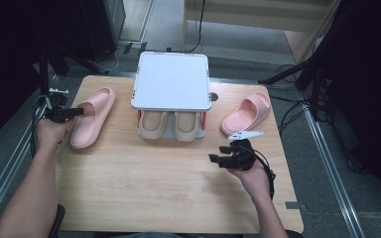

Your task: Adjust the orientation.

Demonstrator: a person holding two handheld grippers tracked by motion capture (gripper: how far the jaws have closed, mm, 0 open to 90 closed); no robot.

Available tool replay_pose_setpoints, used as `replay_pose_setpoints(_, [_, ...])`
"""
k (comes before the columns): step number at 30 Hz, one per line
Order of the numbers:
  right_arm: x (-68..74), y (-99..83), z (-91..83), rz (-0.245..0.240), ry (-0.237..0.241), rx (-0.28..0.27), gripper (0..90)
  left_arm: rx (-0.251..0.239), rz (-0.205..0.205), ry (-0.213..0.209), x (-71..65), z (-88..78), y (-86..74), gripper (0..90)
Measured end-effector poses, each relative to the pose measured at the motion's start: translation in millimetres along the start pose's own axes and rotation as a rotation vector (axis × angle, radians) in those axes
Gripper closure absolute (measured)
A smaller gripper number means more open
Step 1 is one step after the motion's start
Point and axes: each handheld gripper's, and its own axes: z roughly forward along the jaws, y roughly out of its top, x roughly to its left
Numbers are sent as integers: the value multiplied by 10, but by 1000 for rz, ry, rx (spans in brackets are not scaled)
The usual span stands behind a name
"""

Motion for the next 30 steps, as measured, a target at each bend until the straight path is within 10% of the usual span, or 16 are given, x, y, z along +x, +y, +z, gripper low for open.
replay_pose_setpoints(30, [-4, 59, 52, -5, 17, -1, 422, 26, -41, -52, -169, -120, 240, 831])
